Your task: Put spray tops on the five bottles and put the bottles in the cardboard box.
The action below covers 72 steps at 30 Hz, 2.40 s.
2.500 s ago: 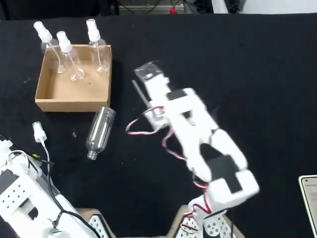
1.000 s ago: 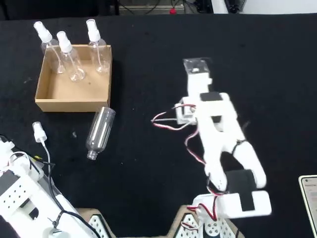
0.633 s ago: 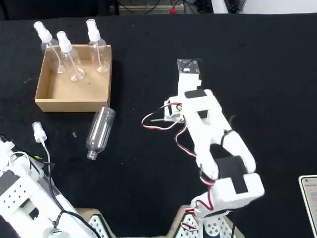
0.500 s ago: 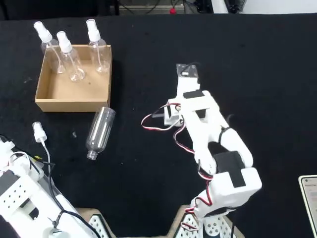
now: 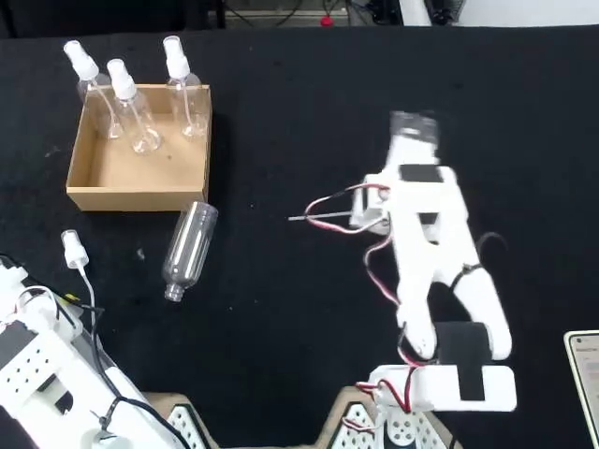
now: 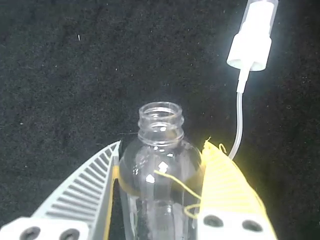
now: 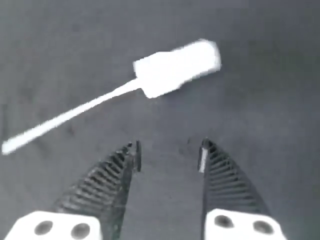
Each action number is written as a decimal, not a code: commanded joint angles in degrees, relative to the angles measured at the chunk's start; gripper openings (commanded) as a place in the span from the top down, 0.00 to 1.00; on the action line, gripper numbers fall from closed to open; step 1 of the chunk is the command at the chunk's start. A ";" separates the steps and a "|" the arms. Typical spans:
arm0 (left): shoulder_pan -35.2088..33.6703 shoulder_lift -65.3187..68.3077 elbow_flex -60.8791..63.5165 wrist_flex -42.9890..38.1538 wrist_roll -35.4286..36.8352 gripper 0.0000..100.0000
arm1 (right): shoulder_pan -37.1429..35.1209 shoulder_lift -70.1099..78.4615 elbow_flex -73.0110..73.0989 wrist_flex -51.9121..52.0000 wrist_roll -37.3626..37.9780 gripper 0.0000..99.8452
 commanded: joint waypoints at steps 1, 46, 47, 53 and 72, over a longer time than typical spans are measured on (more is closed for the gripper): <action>0.13 -1.05 -1.19 -0.70 0.18 0.95 | 1.05 1.54 -3.21 -0.44 -11.78 0.81; 0.13 -1.05 -1.19 -0.79 0.18 0.95 | -10.11 30.64 -34.68 12.57 22.51 0.98; 0.13 -1.05 -1.19 -0.79 0.18 0.95 | -10.81 30.64 -34.15 12.48 25.14 0.98; 0.13 -1.05 -1.19 -0.79 0.18 0.95 | -10.11 22.81 -22.11 2.73 36.84 0.99; 0.31 -1.05 -1.27 -0.79 0.18 0.95 | -10.29 13.23 -19.03 7.65 32.35 0.75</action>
